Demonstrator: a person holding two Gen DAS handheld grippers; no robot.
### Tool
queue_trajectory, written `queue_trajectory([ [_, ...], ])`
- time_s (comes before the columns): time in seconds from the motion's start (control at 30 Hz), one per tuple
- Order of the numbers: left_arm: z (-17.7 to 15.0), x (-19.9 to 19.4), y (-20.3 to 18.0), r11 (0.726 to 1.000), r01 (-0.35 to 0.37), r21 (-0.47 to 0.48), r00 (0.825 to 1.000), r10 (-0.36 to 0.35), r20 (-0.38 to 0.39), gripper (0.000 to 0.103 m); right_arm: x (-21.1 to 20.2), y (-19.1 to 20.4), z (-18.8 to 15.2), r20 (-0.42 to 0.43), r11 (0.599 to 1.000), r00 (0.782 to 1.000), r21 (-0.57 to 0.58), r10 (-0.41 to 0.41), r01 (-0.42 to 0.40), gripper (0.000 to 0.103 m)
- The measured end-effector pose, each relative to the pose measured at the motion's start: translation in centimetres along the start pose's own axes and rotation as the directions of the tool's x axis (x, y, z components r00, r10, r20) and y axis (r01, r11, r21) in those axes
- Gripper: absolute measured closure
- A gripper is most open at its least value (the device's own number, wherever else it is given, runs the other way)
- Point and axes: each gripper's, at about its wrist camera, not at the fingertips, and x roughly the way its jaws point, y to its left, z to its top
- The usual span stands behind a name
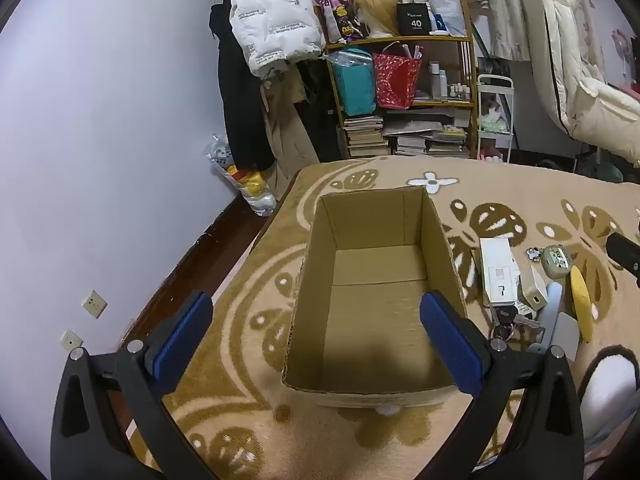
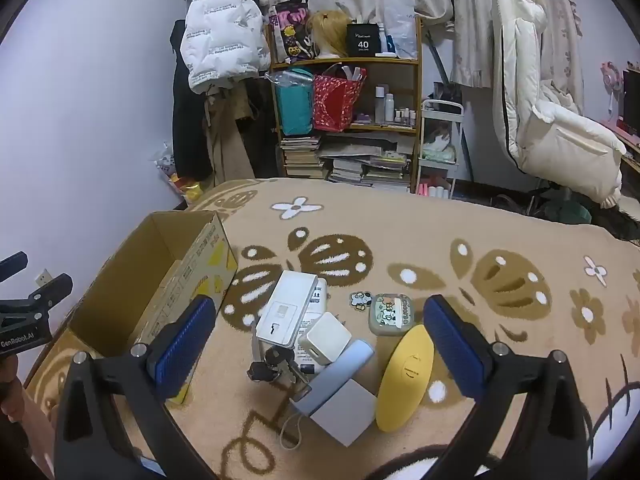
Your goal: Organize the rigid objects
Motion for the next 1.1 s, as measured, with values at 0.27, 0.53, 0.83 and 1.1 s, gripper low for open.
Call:
queue_trajectory([
  [0.27, -0.2, 0.3, 0.1, 0.999, 0.033, -0.028, 0.999, -0.033, 0.001, 0.001, 0.0, 0.1, 0.0, 0.001, 1.0, 1.0, -0.005, -0.005, 0.005, 0.0],
  [0.53, -0.1, -0.1, 0.4, 0.999, 0.026, -0.022, 1.0, -0.025, 0.005, 0.001, 0.0, 0.2, 0.0, 0.001, 1.0, 1.0, -0.008, -0.006, 0.006, 0.0],
  [0.83, -0.1, 0.2, 0.5, 1.0, 0.02, -0.022, 1.0, -0.02, -0.002, 0.001, 0.2, 0.1, -0.1, 0.0, 1.0, 1.0, -0.009, -0.007, 0.007, 0.0],
  [1.1, -0.1, 0.2, 0.6, 1.0, 0.019, -0.02, 1.0, -0.019, -0.003, 0.001, 0.2, 0.1, -0.1, -0.002, 1.0, 1.0, -0.01, -0.006, 0.006, 0.0],
])
